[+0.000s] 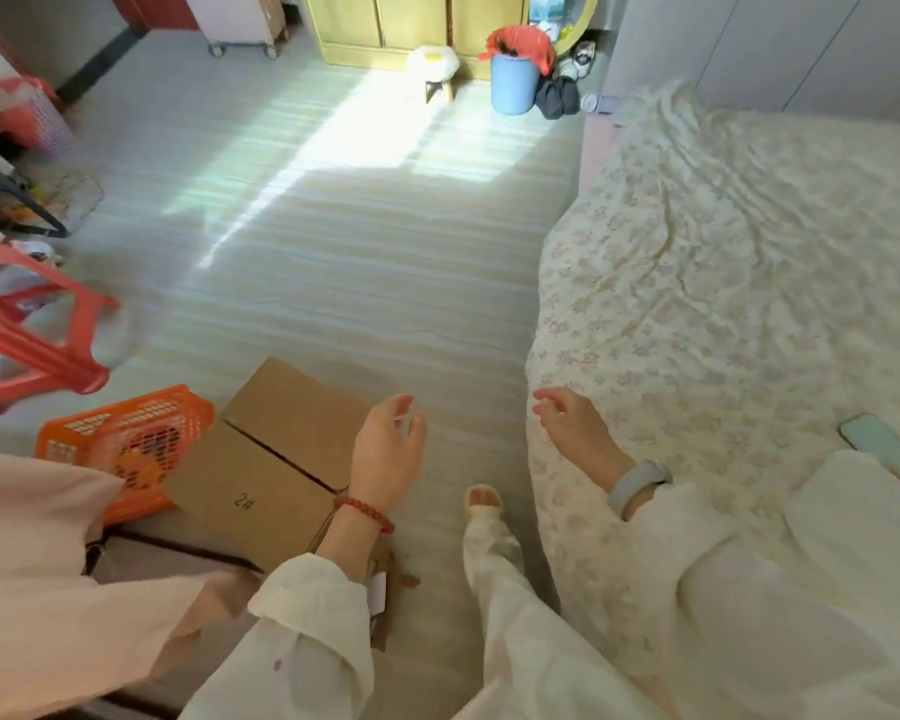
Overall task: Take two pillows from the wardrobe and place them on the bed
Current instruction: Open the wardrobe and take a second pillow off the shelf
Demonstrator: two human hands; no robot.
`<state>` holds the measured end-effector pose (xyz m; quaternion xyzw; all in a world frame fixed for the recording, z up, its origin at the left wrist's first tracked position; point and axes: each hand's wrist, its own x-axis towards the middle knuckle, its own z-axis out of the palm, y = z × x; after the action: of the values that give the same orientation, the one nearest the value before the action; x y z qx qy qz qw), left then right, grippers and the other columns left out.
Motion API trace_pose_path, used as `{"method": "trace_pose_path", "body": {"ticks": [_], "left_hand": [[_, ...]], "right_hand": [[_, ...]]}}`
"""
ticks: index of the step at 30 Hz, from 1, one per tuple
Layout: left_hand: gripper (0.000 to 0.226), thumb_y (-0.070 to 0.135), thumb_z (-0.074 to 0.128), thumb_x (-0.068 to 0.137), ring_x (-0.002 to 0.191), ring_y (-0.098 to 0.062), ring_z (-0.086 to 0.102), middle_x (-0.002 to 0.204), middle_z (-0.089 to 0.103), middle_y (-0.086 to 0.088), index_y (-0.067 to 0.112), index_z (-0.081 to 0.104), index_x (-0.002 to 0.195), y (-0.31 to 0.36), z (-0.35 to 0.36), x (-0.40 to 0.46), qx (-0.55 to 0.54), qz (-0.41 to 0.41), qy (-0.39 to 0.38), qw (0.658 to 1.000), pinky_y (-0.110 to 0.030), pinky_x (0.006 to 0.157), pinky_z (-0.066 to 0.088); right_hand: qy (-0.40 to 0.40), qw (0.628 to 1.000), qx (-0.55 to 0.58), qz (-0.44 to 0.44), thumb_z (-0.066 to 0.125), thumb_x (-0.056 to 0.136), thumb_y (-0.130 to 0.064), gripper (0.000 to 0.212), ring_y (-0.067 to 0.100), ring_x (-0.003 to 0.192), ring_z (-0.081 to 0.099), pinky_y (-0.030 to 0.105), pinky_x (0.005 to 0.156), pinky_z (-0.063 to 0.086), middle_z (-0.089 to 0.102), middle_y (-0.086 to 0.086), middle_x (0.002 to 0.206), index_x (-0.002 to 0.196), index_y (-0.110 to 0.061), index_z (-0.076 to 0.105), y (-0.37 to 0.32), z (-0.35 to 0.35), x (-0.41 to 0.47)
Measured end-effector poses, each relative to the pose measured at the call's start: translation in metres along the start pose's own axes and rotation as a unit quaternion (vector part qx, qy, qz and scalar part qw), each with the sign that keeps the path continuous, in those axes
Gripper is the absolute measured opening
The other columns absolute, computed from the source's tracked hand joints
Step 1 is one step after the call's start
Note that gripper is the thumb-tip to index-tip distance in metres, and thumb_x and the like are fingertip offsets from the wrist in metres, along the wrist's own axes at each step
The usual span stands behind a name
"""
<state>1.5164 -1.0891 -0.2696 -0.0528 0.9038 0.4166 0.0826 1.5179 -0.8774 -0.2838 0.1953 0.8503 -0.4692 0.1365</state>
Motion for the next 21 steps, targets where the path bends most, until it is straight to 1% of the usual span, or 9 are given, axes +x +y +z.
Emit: {"method": "trace_pose_path", "body": {"ticks": [4,7,10,14,17,21], "left_hand": [[0.034,0.024,0.049,0.092,0.108,-0.020,0.054,0.122,0.057,-0.009,0.012,0.050,0.123,0.022,-0.003,0.102,-0.016,-0.018,0.013,1.000,-0.033,0.088,0.046],[0.034,0.024,0.049,0.092,0.108,-0.023,0.055,0.123,0.057,-0.011,0.009,0.050,0.122,0.061,0.011,0.187,-0.007,0.014,-0.022,1.000,-0.028,0.085,0.041],[0.032,0.021,0.051,0.091,0.105,-0.024,0.057,0.120,0.058,-0.013,0.007,0.052,0.120,0.105,0.027,0.257,-0.018,0.052,-0.042,0.998,-0.025,0.082,0.040],[0.030,0.021,0.052,0.091,0.104,-0.024,0.057,0.117,0.059,-0.013,0.008,0.053,0.118,0.137,0.040,0.346,-0.025,0.067,-0.068,0.995,-0.024,0.082,0.041],[0.032,0.021,0.052,0.091,0.105,-0.026,0.057,0.119,0.058,-0.015,0.006,0.053,0.119,0.152,0.043,0.427,-0.014,0.077,-0.091,0.993,-0.028,0.083,0.042],[0.032,0.021,0.052,0.091,0.105,-0.025,0.058,0.119,0.059,-0.014,0.006,0.053,0.119,0.190,0.038,0.553,-0.005,0.139,-0.120,0.983,-0.027,0.083,0.044]], "right_hand": [[0.000,1.000,0.010,0.000,0.038,0.093,-0.016,0.031,0.028,0.110,0.056,0.028,0.084,0.039,0.060,0.014,0.122,0.118,-0.009,0.054,-0.039,-0.014,0.095],[0.012,1.000,0.006,0.005,0.037,0.093,-0.015,0.031,0.028,0.111,0.055,0.025,0.081,0.037,0.060,0.014,0.122,0.118,-0.009,0.055,-0.066,-0.038,0.162],[0.036,0.999,0.009,0.018,0.037,0.093,-0.017,0.031,0.028,0.110,0.055,0.024,0.080,0.036,0.060,0.012,0.122,0.117,-0.012,0.055,-0.091,-0.064,0.216],[0.067,0.997,0.020,0.035,0.036,0.092,-0.015,0.031,0.025,0.113,0.054,0.025,0.086,0.037,0.061,0.012,0.122,0.116,-0.011,0.055,-0.120,-0.094,0.290],[0.097,0.994,0.026,0.051,0.037,0.093,-0.016,0.030,0.025,0.114,0.053,0.028,0.090,0.038,0.060,0.012,0.122,0.116,-0.011,0.055,-0.141,-0.112,0.353],[0.167,0.982,0.049,0.074,0.038,0.093,-0.014,0.030,0.029,0.112,0.054,0.038,0.098,0.040,0.060,0.015,0.122,0.117,-0.008,0.055,-0.177,-0.135,0.446]]}}
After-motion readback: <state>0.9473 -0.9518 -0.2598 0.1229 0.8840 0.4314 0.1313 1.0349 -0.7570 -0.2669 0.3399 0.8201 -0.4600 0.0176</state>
